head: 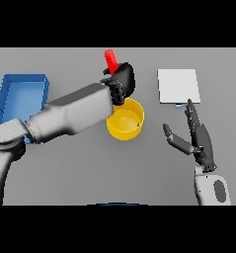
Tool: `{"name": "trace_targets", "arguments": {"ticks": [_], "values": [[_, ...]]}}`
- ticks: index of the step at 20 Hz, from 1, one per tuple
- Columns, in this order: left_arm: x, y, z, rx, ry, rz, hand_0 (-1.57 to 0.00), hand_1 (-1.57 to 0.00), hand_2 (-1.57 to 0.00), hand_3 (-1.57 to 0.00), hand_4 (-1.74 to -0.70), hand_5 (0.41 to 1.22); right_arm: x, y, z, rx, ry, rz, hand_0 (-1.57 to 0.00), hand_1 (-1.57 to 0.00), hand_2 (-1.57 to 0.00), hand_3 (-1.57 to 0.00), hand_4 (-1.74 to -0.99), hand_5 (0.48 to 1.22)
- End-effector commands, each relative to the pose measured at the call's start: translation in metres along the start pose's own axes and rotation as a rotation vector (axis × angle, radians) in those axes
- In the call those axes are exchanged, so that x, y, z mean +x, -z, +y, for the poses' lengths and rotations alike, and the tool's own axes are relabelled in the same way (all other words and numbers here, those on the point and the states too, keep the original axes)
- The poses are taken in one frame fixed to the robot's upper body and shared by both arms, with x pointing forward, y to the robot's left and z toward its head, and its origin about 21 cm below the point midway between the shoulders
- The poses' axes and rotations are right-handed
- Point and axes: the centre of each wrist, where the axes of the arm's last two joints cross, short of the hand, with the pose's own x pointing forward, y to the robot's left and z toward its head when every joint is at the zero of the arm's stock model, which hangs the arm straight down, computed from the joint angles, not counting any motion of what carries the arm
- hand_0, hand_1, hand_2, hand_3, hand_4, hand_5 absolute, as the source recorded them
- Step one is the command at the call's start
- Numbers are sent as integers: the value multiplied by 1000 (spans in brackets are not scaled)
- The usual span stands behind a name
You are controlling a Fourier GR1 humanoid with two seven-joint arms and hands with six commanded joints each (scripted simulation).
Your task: Pick up the red beaker and tilt it to pour out 1 green nut into yellow bowl. Pick up the yellow bowl and place it on the metallic measuring scale.
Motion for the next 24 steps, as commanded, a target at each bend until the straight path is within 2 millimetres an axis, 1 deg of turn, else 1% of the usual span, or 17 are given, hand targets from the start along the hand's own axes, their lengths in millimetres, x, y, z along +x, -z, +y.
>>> {"name": "trace_targets", "arguments": {"ticks": [1,2,3,5,6,7,8,9,10,13,14,15,16,17,18,20,24], "values": [[-4,-1,1,8,14,8,-1571,-1571,-1571,-1570,-1741,1221,0,0,3,0,-2,13,1,1,1,1,-1238,584],[-6,-1,1,12,16,13,-1571,-1571,-1571,-1570,-1740,1221,0,-2,4,6,3,10,1,1,1,1,-1235,584],[-14,-3,9,24,21,28,-1571,-1571,-1571,-1570,-1740,1221,-2,-1,3,8,12,6,1,1,1,1,-1233,585],[-34,-7,11,45,-1,69,-1571,-1571,-1571,-1571,-1738,1159,1,-2,0,2,7,-9,1,1,1,1,-1222,590],[-42,-9,13,57,3,100,-1571,-1571,-1571,-1571,-1738,1171,-1,0,0,6,13,-7,1,1,1,1,-1219,595],[-61,-14,17,82,-17,129,-1571,-1390,-1379,-1571,-1686,1181,-3,-1,1,10,10,-14,1,1,1,1,-1219,601],[-75,-18,19,119,-26,157,-1571,-1269,-1251,-1571,-1644,1189,-3,0,5,13,15,-22,1,1,1,1,-1222,609],[-96,-25,23,129,-36,211,-1571,-1330,-1315,-1359,-1664,1196,-1,-1,4,20,26,-30,1,1,1,1,-1224,615],[-109,-29,24,142,-50,241,-1571,-1378,-1366,-1212,-1679,1201,2,1,5,19,34,-35,1,1,1,1,-1231,620],[-175,-57,24,155,-155,392,-1571,-1472,-1466,-1387,-1572,1211,0,1,0,28,28,-29,1,1,1,1,-1256,635],[-192,-64,21,154,-226,443,-1571,-1492,-1487,-1424,-1553,1213,3,3,0,32,28,-33,1,1,1,1,-1266,639],[-200,-67,21,157,-265,456,-1571,-1508,-1504,-1453,-1537,1214,2,4,-1,43,29,-34,1,1,1,1,-1274,642],[-219,-76,7,149,-384,500,-1571,-1520,-1517,-1477,-1578,1216,2,6,1,45,27,-26,1,1,1,1,-1281,644],[-242,-89,-18,128,-568,575,-1571,-1530,-1528,-1445,-1611,1217,1,4,2,50,20,-26,1,1,1,1,-1292,645],[-254,-96,-40,127,-707,608,-1571,-1539,-1537,-1435,-1637,1218,4,5,1,55,19,-39,1,1,1,1,-1299,649],[-267,-107,-84,131,-952,664,-1571,-1550,-1549,-1440,-1674,1219,4,6,-2,65,10,-62,1,1,1,1,-1313,652],[-264,-119,-151,189,-1230,786,-1571,-1563,-1562,-1403,-1714,1220,5,10,2,72,-20,-66,1,1,1,1,-1301,652]]}}
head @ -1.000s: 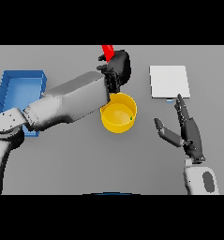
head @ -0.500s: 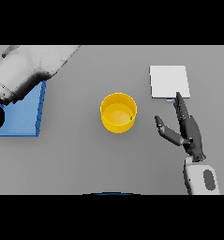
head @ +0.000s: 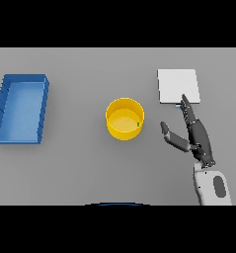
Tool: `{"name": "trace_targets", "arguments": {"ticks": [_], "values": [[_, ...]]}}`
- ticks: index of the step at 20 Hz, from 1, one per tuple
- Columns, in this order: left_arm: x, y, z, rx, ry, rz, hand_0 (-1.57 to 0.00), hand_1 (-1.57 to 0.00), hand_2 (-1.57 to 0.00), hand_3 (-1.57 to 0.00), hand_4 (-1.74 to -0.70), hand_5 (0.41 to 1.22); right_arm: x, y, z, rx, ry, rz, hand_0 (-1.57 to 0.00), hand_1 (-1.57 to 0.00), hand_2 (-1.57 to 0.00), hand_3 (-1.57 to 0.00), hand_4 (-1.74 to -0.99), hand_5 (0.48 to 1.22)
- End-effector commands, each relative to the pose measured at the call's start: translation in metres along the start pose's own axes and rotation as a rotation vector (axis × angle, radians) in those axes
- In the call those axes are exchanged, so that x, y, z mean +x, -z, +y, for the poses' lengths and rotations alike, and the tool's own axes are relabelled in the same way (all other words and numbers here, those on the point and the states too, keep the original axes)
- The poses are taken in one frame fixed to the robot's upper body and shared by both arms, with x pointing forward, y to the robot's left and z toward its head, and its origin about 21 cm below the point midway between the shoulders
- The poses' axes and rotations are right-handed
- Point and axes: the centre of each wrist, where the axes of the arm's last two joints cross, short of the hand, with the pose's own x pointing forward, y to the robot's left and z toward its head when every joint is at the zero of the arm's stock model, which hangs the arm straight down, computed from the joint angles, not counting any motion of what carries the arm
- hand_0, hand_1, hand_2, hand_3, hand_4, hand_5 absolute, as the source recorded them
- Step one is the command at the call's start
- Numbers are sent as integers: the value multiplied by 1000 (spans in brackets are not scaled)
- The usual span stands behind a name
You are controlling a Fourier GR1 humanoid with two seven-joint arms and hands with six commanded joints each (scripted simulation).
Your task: Pick up the red beaker and tilt it to pour out 1 green nut into yellow bowl. Pick up the yellow bowl and place it on the metallic measuring scale.
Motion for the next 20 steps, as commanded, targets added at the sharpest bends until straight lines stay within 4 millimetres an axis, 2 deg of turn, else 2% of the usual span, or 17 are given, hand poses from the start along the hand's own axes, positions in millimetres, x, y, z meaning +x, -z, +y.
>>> {"name": "trace_targets", "arguments": {"ticks": [1,4,7,8,9,10,11,13,16,20], "values": [[-13,1,-7,4,-73,62,-1571,-1564,-1564,-1437,-1719,1220,-2,-2,3,2,-1,9,1,1,1,1,-1298,651],[-43,1,-34,10,-189,185,-1571,-1568,-1567,-1406,-1730,1221,-5,-1,2,-3,17,25,1,1,1,1,-1276,651],[-74,-3,-74,-53,-295,321,-1571,-1569,-1569,-1486,-1735,1221,-4,0,0,2,21,26,1,1,1,1,-1278,659],[-81,-5,-88,-71,-333,360,-1571,-1570,-1569,-1503,-1736,1221,-5,-2,2,12,20,16,1,1,1,1,-1285,663],[-88,-8,-103,-86,-372,386,-1571,-1570,-1570,-1437,-1737,1221,-4,-1,3,13,12,11,1,1,1,1,-1293,667],[-93,-11,-114,-103,-397,425,-1571,-1570,-1570,-1464,-1738,1221,-6,0,2,14,11,19,1,1,1,1,-1302,671],[-97,-14,-126,-112,-437,453,-1571,-1570,-1570,-1418,-1739,1221,-5,-2,4,22,11,5,1,1,1,1,-1307,677],[-110,-23,-150,-123,-511,499,-1571,-1571,-1571,-1473,-1739,1221,-9,-3,0,21,-5,14,1,1,1,1,-1306,688],[-122,-38,-174,-128,-539,567,-1571,-1571,-1571,-1521,-1740,1221,-8,-4,1,18,-1,4,1,1,1,1,-1304,707],[-123,-62,-187,-107,-561,553,-1571,-1571,-1571,-1386,-1740,1221,-6,-5,-1,20,-20,-4,1,1,1,1,-1315,722]]}}
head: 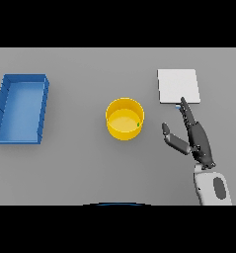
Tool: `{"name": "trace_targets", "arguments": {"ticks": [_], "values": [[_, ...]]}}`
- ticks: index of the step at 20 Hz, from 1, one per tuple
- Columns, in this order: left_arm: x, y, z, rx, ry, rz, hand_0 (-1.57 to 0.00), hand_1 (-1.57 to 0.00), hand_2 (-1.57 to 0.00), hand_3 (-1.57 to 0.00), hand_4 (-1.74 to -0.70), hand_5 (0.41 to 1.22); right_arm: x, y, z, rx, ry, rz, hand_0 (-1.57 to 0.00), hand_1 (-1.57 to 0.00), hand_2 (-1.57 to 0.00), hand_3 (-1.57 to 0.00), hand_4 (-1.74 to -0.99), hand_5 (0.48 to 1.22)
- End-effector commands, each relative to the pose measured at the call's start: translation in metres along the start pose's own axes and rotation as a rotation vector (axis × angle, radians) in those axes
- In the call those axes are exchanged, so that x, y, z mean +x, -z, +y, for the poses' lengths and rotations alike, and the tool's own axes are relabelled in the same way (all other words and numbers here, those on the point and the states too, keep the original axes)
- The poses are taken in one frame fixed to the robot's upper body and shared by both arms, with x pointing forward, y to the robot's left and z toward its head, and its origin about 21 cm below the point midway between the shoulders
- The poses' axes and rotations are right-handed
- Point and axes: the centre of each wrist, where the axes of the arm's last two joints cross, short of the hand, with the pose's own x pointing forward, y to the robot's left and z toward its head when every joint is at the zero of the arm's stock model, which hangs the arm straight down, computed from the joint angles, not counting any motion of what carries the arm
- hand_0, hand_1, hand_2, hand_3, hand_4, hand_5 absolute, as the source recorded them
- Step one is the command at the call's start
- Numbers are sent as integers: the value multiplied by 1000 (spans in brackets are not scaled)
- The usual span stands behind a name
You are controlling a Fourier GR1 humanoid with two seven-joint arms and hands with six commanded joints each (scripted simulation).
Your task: Pick up the red beaker and tilt it to pour out 1 green nut into yellow bowl. Pick up the yellow bowl and place it on the metallic measuring scale.
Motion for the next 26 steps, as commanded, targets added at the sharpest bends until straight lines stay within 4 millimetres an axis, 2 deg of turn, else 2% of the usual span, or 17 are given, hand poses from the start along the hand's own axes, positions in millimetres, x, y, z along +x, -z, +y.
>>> {"name": "trace_targets", "arguments": {"ticks": [1,2,4,5,7,8,10,11,12,14,15,17,19,21,26], "values": [[-3,-5,-2,2,-9,8,-1571,-1571,-1571,-1361,-1739,1221,0,-1,-1,-2,-11,10,1,1,1,1,-1323,724],[-6,-9,-3,6,-19,14,-1571,-1571,-1571,-1340,-1738,1221,-1,-2,-1,-5,-11,9,1,1,1,1,-1327,724],[-12,-16,-9,11,-39,22,-1571,-1571,-1571,-1319,-1737,1146,0,-1,2,-2,0,7,1,1,1,1,-1335,725],[-17,-20,-12,4,-46,19,-1571,-1571,-1571,-1369,-1682,1106,-1,-1,0,-3,-1,17,1,1,1,1,-1336,727],[-20,-26,-14,-20,-48,4,-1571,-1571,-1571,-1442,-1588,962,1,0,4,6,-10,14,1,1,1,1,-1326,728],[-24,-28,-15,-33,-45,11,-1571,-1571,-1571,-1273,-1502,896,1,0,4,1,-11,14,1,1,1,1,-1326,730],[-27,-33,-22,-85,-30,4,-1571,-1571,-1571,-935,-1253,810,-1,3,4,-2,-12,21,1,1,1,1,-1327,730],[-27,-38,-20,-121,-46,-26,-1571,-1520,-1410,-852,-1135,779,-3,1,3,-3,-7,25,1,1,1,1,-1325,731],[-25,-42,-15,-158,-69,-34,-1437,-1291,-1163,-715,-1046,757,-2,1,5,-4,-15,19,1,1,1,1,-1320,731],[-23,-48,-11,-215,-83,-63,-982,-830,-747,-464,-922,716,1,2,0,-12,-7,4,1,1,1,1,-1321,727],[-25,-50,-10,-234,-75,-67,-785,-664,-597,-371,-883,701,1,1,-1,-17,-12,2,1,1,1,1,-1320,726],[-24,-52,-9,-251,-36,-74,-502,-425,-382,-237,-830,678,2,1,-3,-6,-9,17,1,1,1,1,-1318,725],[-22,-52,-10,-261,15,-60,-321,-271,-244,-151,-794,659,1,2,-2,-3,-14,14,1,1,1,1,-1315,724],[-24,-51,-12,-268,37,-57,-205,-173,-156,-97,-778,655,1,0,2,-2,-21,9,1,1,1,1,-1308,717],[-26,-50,-17,-231,65,-78,-67,-56,-50,-31,-734,658,4,1,4,-15,-25,27,1,1,1,1,-1279,713]]}}
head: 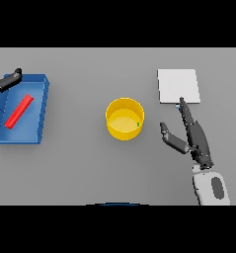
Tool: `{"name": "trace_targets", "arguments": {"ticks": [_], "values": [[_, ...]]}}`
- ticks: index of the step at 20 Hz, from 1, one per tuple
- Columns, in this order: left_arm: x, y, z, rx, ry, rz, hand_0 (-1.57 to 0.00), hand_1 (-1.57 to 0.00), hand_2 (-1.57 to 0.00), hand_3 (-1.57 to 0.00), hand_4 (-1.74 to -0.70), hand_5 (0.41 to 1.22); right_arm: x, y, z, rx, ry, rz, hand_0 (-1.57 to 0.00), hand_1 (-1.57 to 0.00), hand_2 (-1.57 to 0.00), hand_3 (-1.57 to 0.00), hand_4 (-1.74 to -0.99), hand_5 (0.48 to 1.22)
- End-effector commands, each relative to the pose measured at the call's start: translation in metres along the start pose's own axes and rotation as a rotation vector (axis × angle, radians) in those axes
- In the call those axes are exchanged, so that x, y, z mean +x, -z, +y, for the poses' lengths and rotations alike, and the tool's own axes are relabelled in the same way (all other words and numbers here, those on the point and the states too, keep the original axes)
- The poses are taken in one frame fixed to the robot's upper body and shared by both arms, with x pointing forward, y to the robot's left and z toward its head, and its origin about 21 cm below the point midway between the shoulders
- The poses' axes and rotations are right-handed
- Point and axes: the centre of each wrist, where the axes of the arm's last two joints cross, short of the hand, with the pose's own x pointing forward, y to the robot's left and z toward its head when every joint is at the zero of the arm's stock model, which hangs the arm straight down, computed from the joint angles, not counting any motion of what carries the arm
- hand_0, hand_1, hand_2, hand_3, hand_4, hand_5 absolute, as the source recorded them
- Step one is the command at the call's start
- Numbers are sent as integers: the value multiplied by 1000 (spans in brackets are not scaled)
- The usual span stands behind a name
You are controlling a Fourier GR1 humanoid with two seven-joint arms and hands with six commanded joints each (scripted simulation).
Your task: Pick up the red beaker and tilt it to pour out 1 green nut into yellow bowl. Pick up the yellow bowl and place it on the metallic measuring scale.
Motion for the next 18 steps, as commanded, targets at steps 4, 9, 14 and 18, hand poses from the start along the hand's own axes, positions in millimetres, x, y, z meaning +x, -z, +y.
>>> {"name": "trace_targets", "arguments": {"ticks": [4,9,14,18], "values": [[1,0,3,31,-53,-28,-27,-22,-20,-12,-718,675,13,9,6,22,-163,18,1,1,1,1,-1222,662],[3,-1,-5,25,-84,-66,-8,-7,-6,-3,-732,707,36,43,1,288,-319,-133,-6,1,1,1,-1231,677],[4,-1,-3,19,-89,-69,-2,-2,-1,0,-746,709,59,67,12,481,-652,-197,-1,1,1,1,-1234,627],[-3,-2,-6,16,-91,-82,0,0,0,0,-753,714,69,82,21,621,-816,-235,0,1,1,1,-1235,618]]}}
